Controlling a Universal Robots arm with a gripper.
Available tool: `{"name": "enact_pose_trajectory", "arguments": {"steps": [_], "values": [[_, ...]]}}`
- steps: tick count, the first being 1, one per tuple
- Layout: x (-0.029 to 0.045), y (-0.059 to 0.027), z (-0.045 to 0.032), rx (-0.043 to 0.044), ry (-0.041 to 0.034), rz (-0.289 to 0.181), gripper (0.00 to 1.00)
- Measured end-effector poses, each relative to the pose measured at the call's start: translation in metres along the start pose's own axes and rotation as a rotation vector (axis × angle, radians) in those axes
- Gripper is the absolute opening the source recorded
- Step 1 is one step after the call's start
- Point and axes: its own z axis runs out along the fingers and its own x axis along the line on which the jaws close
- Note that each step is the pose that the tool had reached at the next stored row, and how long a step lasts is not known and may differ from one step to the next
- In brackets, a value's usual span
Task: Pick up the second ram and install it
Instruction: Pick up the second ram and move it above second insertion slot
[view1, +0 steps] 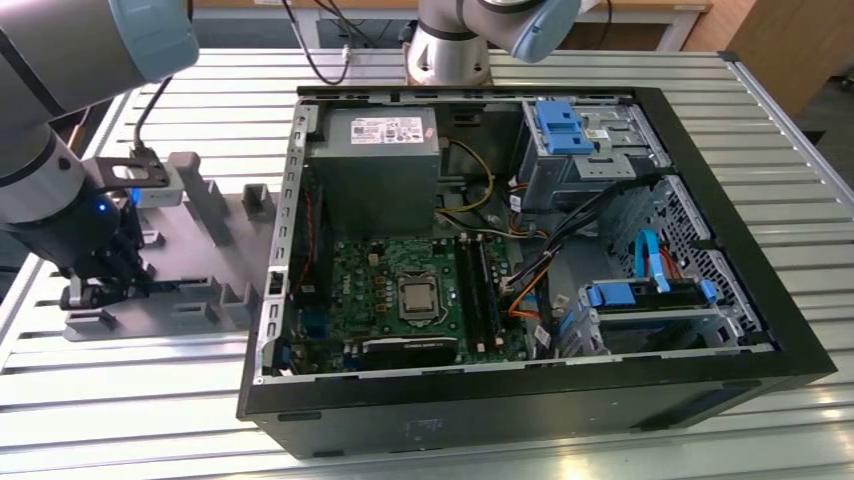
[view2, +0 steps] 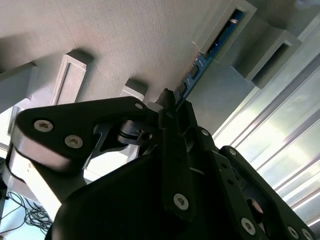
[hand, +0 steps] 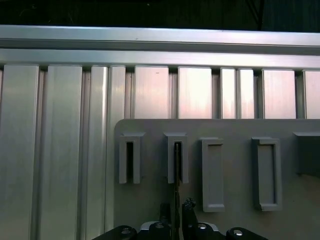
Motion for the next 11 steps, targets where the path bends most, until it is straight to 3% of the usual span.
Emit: {"name": "enact_pose_trajectory", "arguments": {"steps": [1, 8, 10, 11], "values": [[0.0000, 0.0000, 0.0002, 0.0000, 0.0000, 0.000, 0.24], [0.0001, -0.0005, 0.0014, -0.0001, 0.0001, 0.000, 0.24], [0.0001, -0.0005, 0.0016, -0.0001, 0.0000, 0.000, 0.22], [0.0001, -0.0005, 0.0016, 0.0000, 0.0000, 0.000, 0.15]]}}
